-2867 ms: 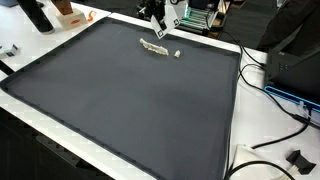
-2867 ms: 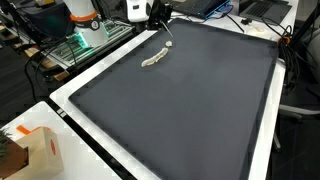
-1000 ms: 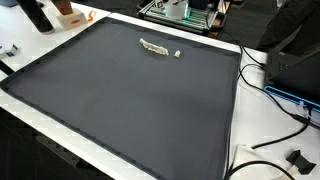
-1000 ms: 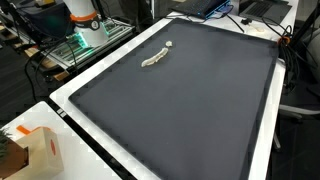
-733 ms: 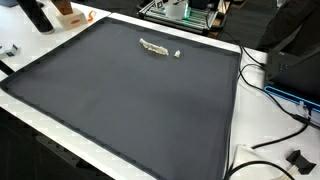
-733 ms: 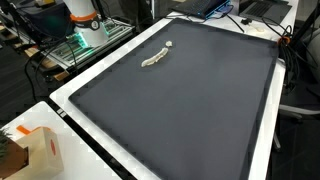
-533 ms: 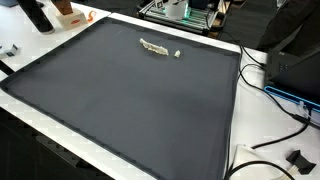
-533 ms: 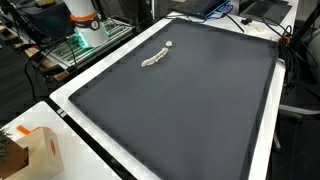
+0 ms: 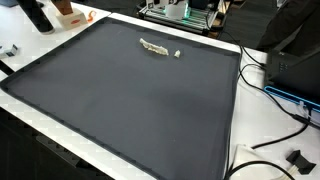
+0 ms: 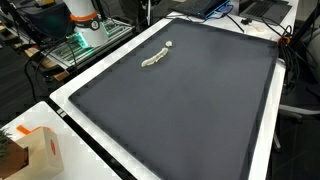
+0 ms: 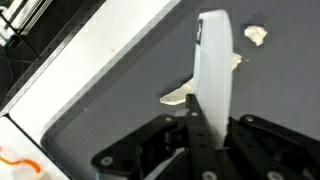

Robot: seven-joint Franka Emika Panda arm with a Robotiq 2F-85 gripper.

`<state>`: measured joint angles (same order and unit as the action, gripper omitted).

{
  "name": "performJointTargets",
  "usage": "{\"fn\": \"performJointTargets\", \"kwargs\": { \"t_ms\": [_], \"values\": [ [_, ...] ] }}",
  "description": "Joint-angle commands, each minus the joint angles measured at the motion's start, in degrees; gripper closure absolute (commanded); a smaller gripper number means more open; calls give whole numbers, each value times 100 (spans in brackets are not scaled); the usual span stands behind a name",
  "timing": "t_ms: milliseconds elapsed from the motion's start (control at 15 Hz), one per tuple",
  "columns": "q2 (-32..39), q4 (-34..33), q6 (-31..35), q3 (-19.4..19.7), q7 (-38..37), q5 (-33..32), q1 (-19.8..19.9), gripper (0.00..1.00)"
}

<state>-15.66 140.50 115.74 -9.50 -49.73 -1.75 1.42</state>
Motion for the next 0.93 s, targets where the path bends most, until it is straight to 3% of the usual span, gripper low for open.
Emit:
{"fn": "performJointTargets", "kwargs": {
  "t_ms": [0, 400, 867],
  "values": [
    [466, -247, -86, -194, -958, -1184, 85, 99],
    [1300, -617, -577, -76, -2216, -2728, -101, 99],
    [2050, -1026, -1267, 137, -2878, -3279, -432, 99]
  ]
}}
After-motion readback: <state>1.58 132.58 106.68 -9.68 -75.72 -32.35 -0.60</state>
